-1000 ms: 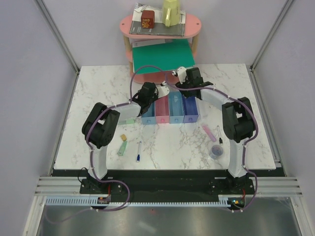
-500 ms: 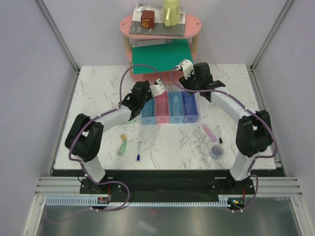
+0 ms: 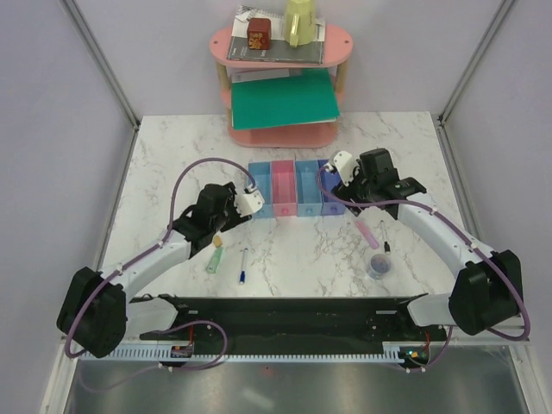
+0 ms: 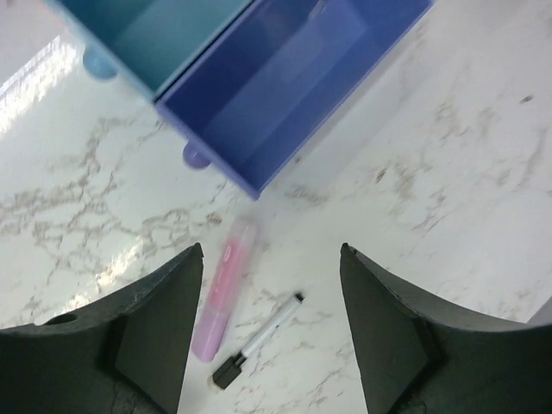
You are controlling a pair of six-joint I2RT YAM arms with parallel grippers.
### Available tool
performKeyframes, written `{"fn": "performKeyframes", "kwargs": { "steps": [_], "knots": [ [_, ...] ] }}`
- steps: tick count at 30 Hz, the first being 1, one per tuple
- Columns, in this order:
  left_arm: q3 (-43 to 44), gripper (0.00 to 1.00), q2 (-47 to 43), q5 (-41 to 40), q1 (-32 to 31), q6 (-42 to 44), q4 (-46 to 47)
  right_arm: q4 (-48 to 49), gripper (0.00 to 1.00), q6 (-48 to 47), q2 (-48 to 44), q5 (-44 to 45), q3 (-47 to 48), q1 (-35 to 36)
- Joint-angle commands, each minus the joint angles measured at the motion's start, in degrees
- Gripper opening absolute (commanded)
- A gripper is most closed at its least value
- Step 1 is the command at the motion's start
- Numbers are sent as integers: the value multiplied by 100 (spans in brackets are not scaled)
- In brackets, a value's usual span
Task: Sort the stationery into containers
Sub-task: Pick up the pen from the center of the board.
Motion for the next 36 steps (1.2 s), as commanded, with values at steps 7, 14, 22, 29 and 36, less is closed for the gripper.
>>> {"fn": "performKeyframes", "kwargs": {
  "steps": [7,14,22,29,36],
  "knots": [
    [-347,81,140,1609,1348,1851,-88,-162,73,-188,198,-269,-535,26],
    [823,81,1264,2735,2114,2880,-764,-38,73,-162,751,-383,-500,26],
    [1430,81,1802,3306,2167,3047,-1267,111,73,-311,884,-164,-737,-9],
    [1587,78,1976,3149,2141,2216,-1530,208,73,-259,823,-216,-896,-220],
    [2012,78,2023,3253,2176,717,-2445,234,73,-276,673,-234,-931,-343]
  ]
}}
